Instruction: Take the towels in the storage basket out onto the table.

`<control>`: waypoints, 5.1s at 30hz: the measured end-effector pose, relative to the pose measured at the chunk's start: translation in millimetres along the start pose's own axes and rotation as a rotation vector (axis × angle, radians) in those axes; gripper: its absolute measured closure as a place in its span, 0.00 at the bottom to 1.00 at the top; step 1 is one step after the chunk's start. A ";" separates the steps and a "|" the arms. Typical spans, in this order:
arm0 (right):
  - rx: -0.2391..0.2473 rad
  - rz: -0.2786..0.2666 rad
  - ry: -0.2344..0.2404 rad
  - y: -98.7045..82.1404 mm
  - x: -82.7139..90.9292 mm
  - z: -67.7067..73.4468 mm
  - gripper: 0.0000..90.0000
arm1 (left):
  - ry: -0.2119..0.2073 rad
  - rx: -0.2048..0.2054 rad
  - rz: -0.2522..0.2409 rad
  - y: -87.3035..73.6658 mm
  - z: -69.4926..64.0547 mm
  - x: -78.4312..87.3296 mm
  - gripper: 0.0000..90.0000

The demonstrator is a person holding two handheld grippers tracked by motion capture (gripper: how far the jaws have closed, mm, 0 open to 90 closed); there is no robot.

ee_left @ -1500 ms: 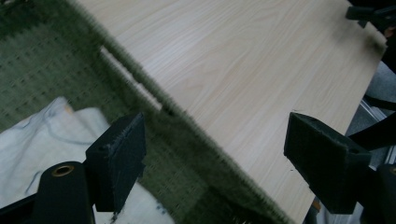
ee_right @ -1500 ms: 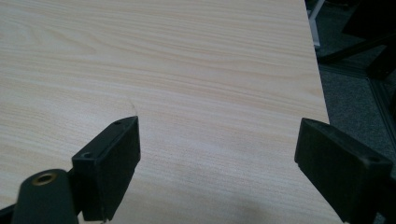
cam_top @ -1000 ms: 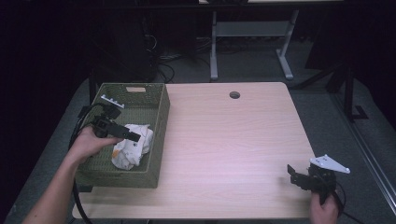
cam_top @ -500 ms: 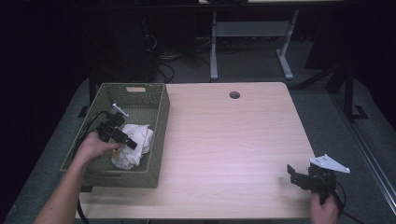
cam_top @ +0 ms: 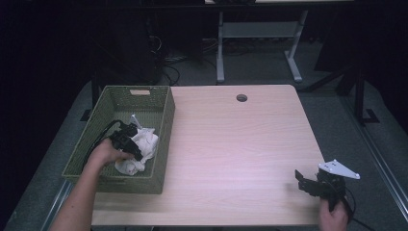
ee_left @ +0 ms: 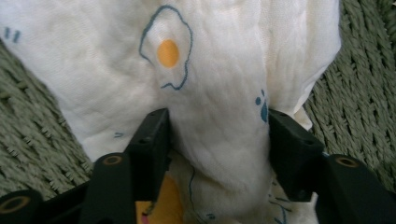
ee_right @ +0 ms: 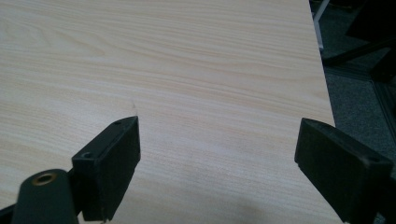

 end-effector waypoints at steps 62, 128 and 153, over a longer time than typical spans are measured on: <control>-0.001 0.015 -0.019 -2.1 -6.1 2.4 0.15 | -0.189 0.220 -0.424 -0.3 25.9 103.2 0.78; 0.008 0.002 -0.006 2.4 -4.7 4.3 0.15 | -0.344 0.082 -0.532 60.5 -65.9 149.1 0.78; 0.009 0.001 -0.007 3.1 -4.2 5.2 0.15 | -0.401 0.028 -0.512 87.4 -107.7 133.2 0.78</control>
Point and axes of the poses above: each handheld gripper's, and its own axes: x roughly backward along the jaws, y roughly out of its top, z roughly to its left, the point moved 6 cm from there along -x, roughly forward along the jaws, and after that the axes turned 15 degrees about -z, right-handed, at the moved point
